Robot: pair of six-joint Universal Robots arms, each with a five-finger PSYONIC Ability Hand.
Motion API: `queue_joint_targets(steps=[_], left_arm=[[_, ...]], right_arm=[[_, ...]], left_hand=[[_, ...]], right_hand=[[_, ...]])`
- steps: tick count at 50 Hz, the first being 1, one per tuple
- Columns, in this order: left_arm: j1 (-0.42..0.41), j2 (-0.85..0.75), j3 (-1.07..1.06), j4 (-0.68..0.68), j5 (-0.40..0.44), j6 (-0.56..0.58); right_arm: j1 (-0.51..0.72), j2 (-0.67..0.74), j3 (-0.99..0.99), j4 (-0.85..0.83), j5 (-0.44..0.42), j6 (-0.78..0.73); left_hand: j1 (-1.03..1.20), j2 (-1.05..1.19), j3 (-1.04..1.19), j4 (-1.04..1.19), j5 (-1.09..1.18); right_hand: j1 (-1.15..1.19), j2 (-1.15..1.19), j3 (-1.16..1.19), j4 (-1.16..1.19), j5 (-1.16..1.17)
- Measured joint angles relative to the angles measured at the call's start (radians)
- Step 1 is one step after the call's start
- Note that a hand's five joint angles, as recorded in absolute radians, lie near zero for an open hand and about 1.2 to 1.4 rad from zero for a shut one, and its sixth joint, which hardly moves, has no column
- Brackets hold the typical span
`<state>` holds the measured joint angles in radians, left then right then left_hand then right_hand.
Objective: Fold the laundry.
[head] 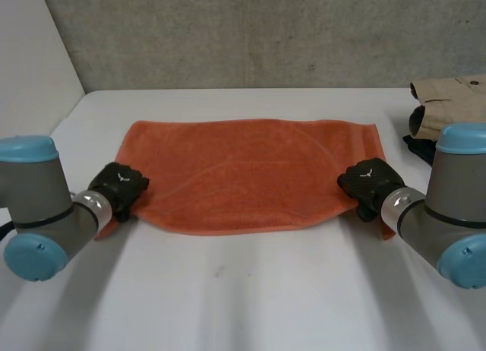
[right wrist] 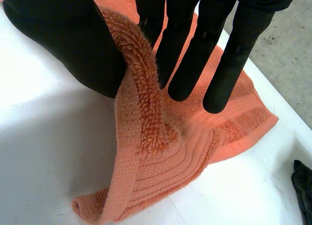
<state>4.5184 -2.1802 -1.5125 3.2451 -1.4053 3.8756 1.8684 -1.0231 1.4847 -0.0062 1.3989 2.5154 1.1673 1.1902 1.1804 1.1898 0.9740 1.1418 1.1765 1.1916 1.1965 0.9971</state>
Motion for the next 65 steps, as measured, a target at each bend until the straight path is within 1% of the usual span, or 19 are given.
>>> queue_joint_targets(steps=[6, 9, 14, 16, 18, 20, 24, 29, 30, 31, 34, 36, 40, 41, 43, 46, 50, 55, 65], left_arm=[[-0.012, 0.051, 0.015, -0.052, -0.013, -0.035], [-0.011, 0.092, -0.002, -0.116, -0.024, -0.032], [0.004, 0.147, -0.037, -0.276, -0.046, 0.021], [0.017, 0.169, -0.057, -0.393, -0.056, 0.075], [0.024, 0.177, -0.064, -0.458, -0.059, 0.109], [0.026, 0.18, -0.061, -0.512, -0.057, 0.144], [0.02, 0.174, -0.041, -0.533, -0.054, 0.166], [-0.034, 0.116, 0.148, -0.424, -0.092, 0.135], [-0.034, 0.116, 0.148, -0.424, -0.092, 0.135], [-0.051, 0.099, 0.246, -0.367, -0.113, 0.105], [-0.068, 0.087, 0.389, -0.282, -0.136, 0.054], [-0.073, 0.085, 0.478, -0.219, -0.148, 0.012], [-0.071, 0.094, 0.677, -0.046, -0.179, -0.109], [-0.07, 0.096, 0.697, -0.026, -0.183, -0.123], [-0.064, 0.106, 0.788, 0.062, -0.21, -0.194], [-0.059, 0.112, 0.842, 0.1, -0.232, -0.242], [-0.052, 0.115, 0.849, 0.09, -0.239, -0.268], [-0.032, 0.118, 0.769, 0.044, -0.227, -0.281], [-0.002, 0.081, 0.469, 0.026, -0.182, -0.272]], right_arm=[[-0.013, -0.029, 0.001, 0.038, -0.004, -0.01], [-0.031, -0.059, 0.001, 0.132, -0.022, -0.06], [-0.064, -0.073, 0.0, 0.344, -0.053, -0.213], [-0.095, -0.066, -0.002, 0.533, -0.066, -0.377], [-0.112, -0.059, -0.007, 0.621, -0.069, -0.462], [-0.129, -0.049, -0.018, 0.683, -0.066, -0.534], [-0.14, -0.038, -0.041, 0.701, -0.061, -0.568], [-0.123, -0.003, -0.185, 0.566, -0.044, -0.48], [-0.123, -0.003, -0.185, 0.566, -0.044, -0.48], [-0.109, 0.008, -0.263, 0.485, -0.028, -0.42], [-0.092, 0.016, -0.372, 0.359, 0.007, -0.332], [-0.085, 0.014, -0.432, 0.267, 0.035, -0.272], [-0.079, -0.025, -0.531, 0.012, 0.095, -0.117], [-0.079, -0.033, -0.538, -0.019, 0.1, -0.099], [-0.084, -0.075, -0.557, -0.168, 0.108, -0.009], [-0.09, -0.112, -0.559, -0.26, 0.086, 0.054], [-0.092, -0.133, -0.551, -0.28, 0.042, 0.083], [-0.092, -0.13, -0.523, -0.223, -0.02, 0.087], [-0.093, -0.053, -0.381, -0.11, -0.065, 0.081]], left_hand=[[0.0, 0.004, 0.005, 0.003, 0.0], [0.0, 0.004, 0.005, 0.003, 0.0], [0.0, 0.004, 0.005, 0.003, 0.0], [0.0, 0.004, 0.005, 0.003, 0.0], [0.0, 0.004, 0.005, 0.003, 0.0], [0.0, 0.004, 0.005, 0.003, 0.0], [0.0, 0.004, 0.005, 0.003, 0.0], [0.0, 0.004, 0.006, 0.004, 0.0], [0.0, 0.004, 0.006, 0.004, 0.0], [0.0, 0.005, 0.006, 0.004, 0.0], [0.0, 0.005, 0.006, 0.004, 0.0], [0.0, 0.005, 0.007, 0.004, 0.0], [0.0, 0.005, 0.007, 0.005, 0.0], [0.0, 0.005, 0.007, 0.006, 0.0], [0.0, 0.006, 0.007, 0.006, 0.0], [0.0, 0.006, 0.007, 0.006, 0.0], [0.0, 0.006, 0.007, 0.006, 0.0], [0.0, 0.006, 0.009, 0.007, 0.0], [0.0, 0.007, 0.009, 0.007, 0.0]], right_hand=[[0.0, 0.0, 0.0, 0.0, 0.0], [0.0, 0.0, 0.0, 0.0, 0.0], [0.0, 0.0, 0.0, 0.0, 0.0], [0.0, 0.0, 0.0, 0.0, 0.0], [0.0, 0.0, 0.0, 0.0, 0.0], [0.0, 0.0, 0.0, 0.0, 0.0], [0.0, 0.0, 0.0, 0.0, 0.0], [0.0, 0.0, 0.0, 0.0, 0.0], [0.0, 0.0, 0.0, 0.0, 0.0], [0.0, 0.0, 0.0, 0.0, 0.0], [0.0, 0.0, 0.0, 0.0, 0.0], [0.0, 0.0, 0.0, 0.0, 0.0], [0.0, 0.0, 0.0, 0.0, 0.0], [0.0, 0.0, 0.0, 0.0, 0.0], [0.0, 0.0, 0.0, 0.0, 0.001], [0.0, 0.0, 0.0, 0.0, 0.014], [0.0, 0.0, 0.0, 0.0, 0.021], [0.0, 0.0, 0.0, 0.0, 0.027], [0.0, 0.0, 0.0, 0.0, 0.027]])
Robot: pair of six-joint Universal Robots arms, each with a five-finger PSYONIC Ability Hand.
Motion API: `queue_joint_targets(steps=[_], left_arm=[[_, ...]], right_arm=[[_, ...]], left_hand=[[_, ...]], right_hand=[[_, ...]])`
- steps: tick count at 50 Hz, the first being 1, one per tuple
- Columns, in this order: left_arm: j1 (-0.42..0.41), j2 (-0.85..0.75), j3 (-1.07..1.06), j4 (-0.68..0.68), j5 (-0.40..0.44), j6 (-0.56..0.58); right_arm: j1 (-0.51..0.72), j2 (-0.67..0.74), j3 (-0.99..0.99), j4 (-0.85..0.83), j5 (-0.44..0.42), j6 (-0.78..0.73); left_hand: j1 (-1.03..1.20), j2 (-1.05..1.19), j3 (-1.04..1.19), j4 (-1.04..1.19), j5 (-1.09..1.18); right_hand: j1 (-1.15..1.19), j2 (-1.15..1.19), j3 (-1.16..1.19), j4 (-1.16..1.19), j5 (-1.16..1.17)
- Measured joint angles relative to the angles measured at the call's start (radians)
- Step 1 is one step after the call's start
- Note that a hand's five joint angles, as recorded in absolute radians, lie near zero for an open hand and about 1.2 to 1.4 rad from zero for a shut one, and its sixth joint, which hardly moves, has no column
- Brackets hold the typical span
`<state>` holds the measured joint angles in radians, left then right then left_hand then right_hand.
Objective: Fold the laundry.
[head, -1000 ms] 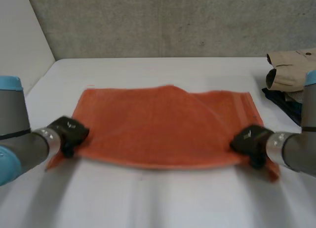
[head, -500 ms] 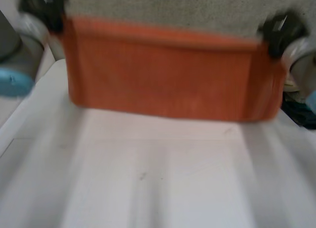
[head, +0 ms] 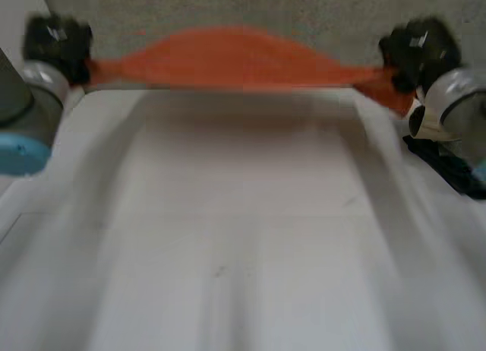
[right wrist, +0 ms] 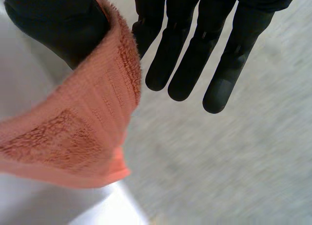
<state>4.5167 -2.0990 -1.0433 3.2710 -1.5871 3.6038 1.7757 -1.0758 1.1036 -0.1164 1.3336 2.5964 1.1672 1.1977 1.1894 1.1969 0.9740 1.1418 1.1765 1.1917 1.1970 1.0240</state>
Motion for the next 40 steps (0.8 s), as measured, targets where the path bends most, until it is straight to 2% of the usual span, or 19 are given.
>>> queue_joint_targets(steps=[12, 15, 18, 20, 22, 24, 28, 33, 39, 40], left_arm=[[0.017, -0.128, -0.259, 0.022, 0.021, 0.14], [0.018, -0.131, -0.291, 0.033, 0.022, 0.162], [0.02, -0.119, -0.341, 0.049, 0.023, 0.186], [0.02, -0.105, -0.368, 0.057, 0.024, 0.194], [0.02, -0.087, -0.393, 0.064, 0.024, 0.199], [0.02, -0.064, -0.42, 0.068, 0.023, 0.203], [0.019, -0.015, -0.468, 0.065, 0.014, 0.211], [0.019, 0.07, -0.548, 0.002, -0.008, 0.249], [0.035, 0.181, -0.657, -0.21, -0.014, 0.346], [0.044, 0.205, -0.684, -0.285, -0.007, 0.375]], right_arm=[[-0.017, 0.212, 0.154, 0.045, 0.05, -0.002], [-0.023, 0.236, 0.153, 0.062, 0.074, -0.004], [-0.036, 0.252, 0.145, 0.103, 0.118, -0.006], [-0.045, 0.251, 0.139, 0.133, 0.139, -0.004], [-0.057, 0.243, 0.135, 0.168, 0.151, 0.001], [-0.068, 0.231, 0.136, 0.199, 0.151, 0.003], [-0.085, 0.206, 0.151, 0.255, 0.13, -0.004], [-0.129, 0.115, 0.226, 0.369, 0.063, -0.089], [-0.218, -0.052, 0.363, 0.528, -0.016, -0.311], [-0.252, -0.095, 0.404, 0.597, -0.028, -0.402]], left_hand=[[0.0, 0.0, 0.0, 0.0, 0.0], [0.0, 0.0, 0.0, 0.0, 0.0], [0.0, 0.0, 0.0, 0.0, 0.0], [0.0, 0.0, 0.0, 0.0, 0.0], [0.0, 0.0, 0.0, 0.0, 0.0], [0.0, 0.0, 0.0, 0.0, 0.0], [0.0, 0.0, 0.0, 0.0, 0.0], [0.0, 0.0, 0.0, 0.0, 0.0], [0.0, 0.0, 0.0, 0.0, 0.0], [0.0, 0.0, 0.0, 0.0, 0.0]], right_hand=[[-0.001, -0.001, -0.003, -0.003, -0.002], [-0.008, -0.067, -0.076, -0.079, -0.076], [-0.182, -0.221, -0.235, -0.238, -0.242], [-0.18, -0.218, -0.233, -0.238, -0.242], [-0.013, -0.046, -0.064, -0.072, -0.076], [-0.003, 0.006, -0.003, -0.006, -0.034], [-0.003, 0.006, 0.001, 0.001, -0.034], [-0.003, 0.006, 0.001, 0.001, -0.034], [-0.003, 0.006, 0.001, 0.001, -0.034], [-0.003, 0.006, 0.001, 0.001, -0.034]])
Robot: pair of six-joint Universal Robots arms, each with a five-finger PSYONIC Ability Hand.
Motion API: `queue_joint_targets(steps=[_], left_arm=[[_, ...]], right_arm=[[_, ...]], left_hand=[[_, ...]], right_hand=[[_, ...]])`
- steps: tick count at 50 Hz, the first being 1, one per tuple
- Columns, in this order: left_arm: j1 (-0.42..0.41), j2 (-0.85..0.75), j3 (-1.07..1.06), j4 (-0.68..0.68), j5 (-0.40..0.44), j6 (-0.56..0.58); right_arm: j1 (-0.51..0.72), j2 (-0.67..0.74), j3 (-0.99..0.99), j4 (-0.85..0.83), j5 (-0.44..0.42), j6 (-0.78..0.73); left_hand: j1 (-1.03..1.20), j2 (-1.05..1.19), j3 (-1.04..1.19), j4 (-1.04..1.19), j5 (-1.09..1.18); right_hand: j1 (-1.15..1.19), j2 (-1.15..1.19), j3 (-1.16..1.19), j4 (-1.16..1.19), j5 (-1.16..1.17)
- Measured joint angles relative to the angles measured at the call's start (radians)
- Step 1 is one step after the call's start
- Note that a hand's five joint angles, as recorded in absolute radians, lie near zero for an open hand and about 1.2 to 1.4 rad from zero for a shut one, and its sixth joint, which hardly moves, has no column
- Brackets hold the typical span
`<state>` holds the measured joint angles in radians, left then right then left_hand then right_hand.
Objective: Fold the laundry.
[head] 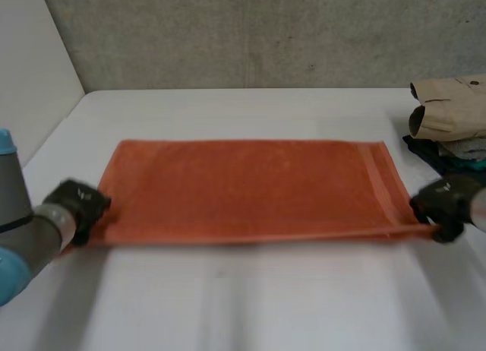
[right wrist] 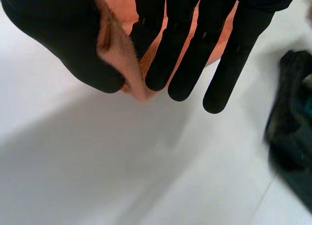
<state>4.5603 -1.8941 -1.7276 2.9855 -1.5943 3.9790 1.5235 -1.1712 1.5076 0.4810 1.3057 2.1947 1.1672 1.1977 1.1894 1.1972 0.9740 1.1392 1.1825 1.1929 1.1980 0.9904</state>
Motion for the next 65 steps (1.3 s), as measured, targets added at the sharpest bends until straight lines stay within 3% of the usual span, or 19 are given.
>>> queue_joint_targets(steps=[5, 10, 15, 25, 32, 40, 43, 44, 45, 46, 47, 49, 55, 65], left_arm=[[0.025, 0.056, -0.063, -0.22, 0.057, 0.07], [0.015, 0.065, -0.057, -0.323, 0.105, 0.092], [-0.012, 0.0, 0.065, -0.281, 0.092, 0.078], [-0.088, -0.265, 0.517, -0.163, -0.027, -0.058], [-0.142, -0.431, 0.779, -0.175, -0.114, -0.118], [-0.174, -0.564, 0.992, -0.21, -0.177, -0.111], [-0.182, -0.601, 1.053, -0.223, -0.185, -0.104], [-0.187, -0.615, 1.08, -0.227, -0.185, -0.102], [-0.192, -0.623, 1.095, -0.228, -0.184, -0.101], [-0.194, -0.625, 1.1, -0.228, -0.183, -0.101], [-0.198, -0.628, 1.111, -0.227, -0.181, -0.101], [-0.209, -0.623, 1.124, -0.22, -0.174, -0.105], [-0.217, -0.549, 1.082, -0.183, -0.155, -0.143], [-0.201, -0.321, 0.774, -0.087, -0.073, -0.269]], right_arm=[[-0.078, -0.064, 0.077, 0.191, -0.01, -0.245], [-0.096, -0.047, 0.069, 0.242, -0.009, -0.319], [-0.063, 0.005, -0.009, 0.156, -0.011, -0.198], [0.06, 0.17, -0.255, -0.098, 0.032, 0.124], [0.12, 0.292, -0.405, -0.21, 0.113, 0.188], [0.16, 0.414, -0.551, -0.28, 0.18, 0.188], [0.174, 0.457, -0.605, -0.3, 0.206, 0.188], [0.18, 0.472, -0.623, -0.306, 0.218, 0.189], [0.188, 0.487, -0.642, -0.313, 0.236, 0.192], [0.191, 0.491, -0.647, -0.314, 0.241, 0.193], [0.197, 0.499, -0.657, -0.318, 0.257, 0.198], [0.211, 0.502, -0.666, -0.321, 0.292, 0.216], [0.228, 0.438, -0.611, -0.32, 0.308, 0.287], [0.187, 0.153, -0.289, -0.312, 0.137, 0.42]], left_hand=[[0.0, 0.0, 0.0, 0.0, 0.0], [0.0, 0.0, 0.0, 0.0, 0.0], [0.0, 0.0, 0.0, 0.0, 0.0], [0.0, 0.0, 0.0, 0.0, 0.0], [0.0, 0.0, 0.0, 0.0, 0.0], [0.0, 0.0, 0.0, 0.0, 0.0], [-0.006, -0.028, -0.019, -0.024, -0.002], [-0.308, -0.321, -0.291, -0.301, -0.268], [-0.515, -0.474, -0.463, -0.476, -0.442], [-0.565, -0.54, -0.528, -0.522, -0.484], [-0.821, -0.767, -0.734, -0.754, -0.711], [-0.976, -0.967, -0.958, -0.975, -0.913], [-0.976, -0.992, -0.979, -0.998, -0.926], [-0.975, -0.992, -0.979, -0.997, -0.926]], right_hand=[[0.0, 0.0, 0.0, 0.0, 0.008], [0.0, 0.0, 0.0, 0.0, 0.018], [0.0, 0.0, 0.0, 0.0, 0.018], [0.0, 0.0, 0.0, 0.0, 0.02], [0.0, 0.0, 0.0, 0.0, 0.022], [0.0, 0.0, 0.0, 0.0, 0.021], [-0.087, -0.114, -0.12, -0.121, -0.091], [-0.238, -0.289, -0.29, -0.285, -0.264], [-0.489, -0.539, -0.53, -0.499, -0.493], [-0.571, -0.621, -0.609, -0.594, -0.575], [-0.69, -0.741, -0.726, -0.702, -0.717], [-0.909, -0.956, -0.958, -0.94, -0.926], [-0.915, -0.973, -0.984, -0.969, -0.942], [-0.915, -0.973, -0.984, -0.969, -0.942]])
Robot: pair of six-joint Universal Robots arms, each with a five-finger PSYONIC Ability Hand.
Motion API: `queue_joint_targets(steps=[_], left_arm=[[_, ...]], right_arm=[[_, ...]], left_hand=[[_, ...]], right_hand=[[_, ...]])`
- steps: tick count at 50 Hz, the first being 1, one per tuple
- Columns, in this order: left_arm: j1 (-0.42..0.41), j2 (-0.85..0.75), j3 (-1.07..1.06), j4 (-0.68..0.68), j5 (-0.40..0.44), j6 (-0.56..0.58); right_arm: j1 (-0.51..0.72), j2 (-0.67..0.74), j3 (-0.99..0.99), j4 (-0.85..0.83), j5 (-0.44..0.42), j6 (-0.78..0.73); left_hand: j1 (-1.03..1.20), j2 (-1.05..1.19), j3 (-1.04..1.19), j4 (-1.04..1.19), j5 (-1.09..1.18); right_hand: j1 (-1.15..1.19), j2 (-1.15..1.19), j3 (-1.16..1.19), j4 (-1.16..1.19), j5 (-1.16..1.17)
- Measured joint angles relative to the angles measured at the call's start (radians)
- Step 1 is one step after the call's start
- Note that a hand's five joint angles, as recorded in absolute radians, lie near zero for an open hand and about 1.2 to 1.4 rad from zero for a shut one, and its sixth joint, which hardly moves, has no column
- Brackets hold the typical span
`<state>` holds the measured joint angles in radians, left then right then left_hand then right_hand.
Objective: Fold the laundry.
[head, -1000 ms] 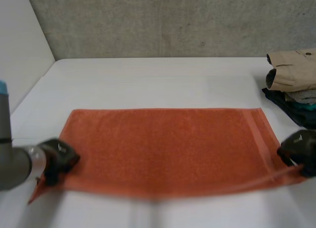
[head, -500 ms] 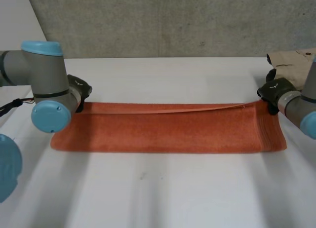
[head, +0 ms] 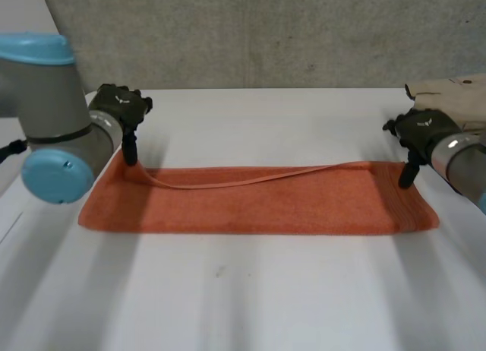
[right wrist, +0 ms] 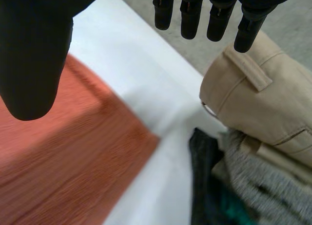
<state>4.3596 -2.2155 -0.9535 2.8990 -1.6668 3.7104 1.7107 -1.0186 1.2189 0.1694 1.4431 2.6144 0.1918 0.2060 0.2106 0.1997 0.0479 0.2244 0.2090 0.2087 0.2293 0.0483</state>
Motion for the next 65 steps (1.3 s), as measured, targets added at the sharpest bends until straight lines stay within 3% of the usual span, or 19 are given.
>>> queue_joint_targets(steps=[11, 20, 23, 32, 37, 41, 45, 49, 54, 61, 65], left_arm=[[0.023, 0.016, -0.223, 0.189, 0.121, 0.036], [0.042, -0.106, -0.162, 0.194, 0.124, 0.165], [0.045, -0.133, -0.138, 0.191, 0.128, 0.187], [0.034, -0.271, 0.039, 0.181, 0.153, 0.206], [0.036, -0.344, 0.183, 0.176, 0.133, 0.195], [0.061, -0.443, 0.397, 0.159, 0.046, 0.172], [0.079, -0.497, 0.545, 0.075, -0.05, 0.15], [0.081, -0.49, 0.577, -0.013, -0.073, 0.124], [0.078, -0.387, 0.436, -0.073, 0.008, 0.072], [0.063, -0.244, 0.166, 0.06, 0.16, 0.057], [0.04, -0.217, 0.085, 0.104, 0.204, 0.076]], right_arm=[[-0.101, -0.081, 0.293, -0.018, -0.092, -0.047], [-0.081, -0.047, 0.292, -0.183, -0.181, -0.046], [-0.058, -0.027, 0.255, -0.199, -0.183, -0.034], [0.039, 0.072, 0.075, -0.114, -0.071, -0.021], [0.047, 0.079, 0.072, -0.084, -0.043, -0.025], [0.045, 0.066, 0.103, -0.084, -0.042, -0.027], [0.037, 0.044, 0.134, -0.095, -0.048, -0.024], [0.029, 0.027, 0.153, -0.1, -0.056, -0.022], [0.007, -0.002, 0.18, -0.096, -0.084, -0.024], [-0.009, -0.011, 0.195, -0.084, -0.102, -0.031], [-0.011, -0.007, 0.202, -0.083, -0.103, -0.035]], left_hand=[[0.0, 0.0, 0.0, 0.0, 0.0], [0.0, 0.0, 0.0, 0.0, 0.0], [0.0, 0.0, 0.0, 0.0, 0.0], [0.0, 0.0, 0.0, 0.0, 0.0], [0.0, 0.0, 0.0, 0.0, 0.0], [0.0, 0.0, 0.0, 0.0, 0.0], [0.0, 0.0, 0.0, 0.0, 0.0], [0.0, 0.0, 0.0, 0.0, 0.0], [0.0, 0.0, 0.0, 0.0, 0.0], [0.0, 0.0, 0.0, 0.0, 0.0], [0.0, 0.0, 0.0, 0.0, 0.0]], right_hand=[[0.0, 0.0, 0.0, 0.0, 0.0], [0.0, 0.0, 0.0, 0.0, 0.0], [0.0, 0.0, 0.0, 0.0, 0.0], [0.0, 0.0, 0.0, 0.0, 0.0], [0.0, 0.0, 0.0, 0.0, 0.0], [0.0, 0.0, 0.0, 0.0, 0.0], [0.0, 0.0, 0.0, 0.0, 0.0], [0.0, 0.0, 0.0, 0.0, 0.0], [0.0, 0.0, 0.0, 0.0, 0.0], [0.0, 0.0, 0.0, 0.0, 0.0], [0.0, 0.0, 0.0, 0.0, 0.0]])
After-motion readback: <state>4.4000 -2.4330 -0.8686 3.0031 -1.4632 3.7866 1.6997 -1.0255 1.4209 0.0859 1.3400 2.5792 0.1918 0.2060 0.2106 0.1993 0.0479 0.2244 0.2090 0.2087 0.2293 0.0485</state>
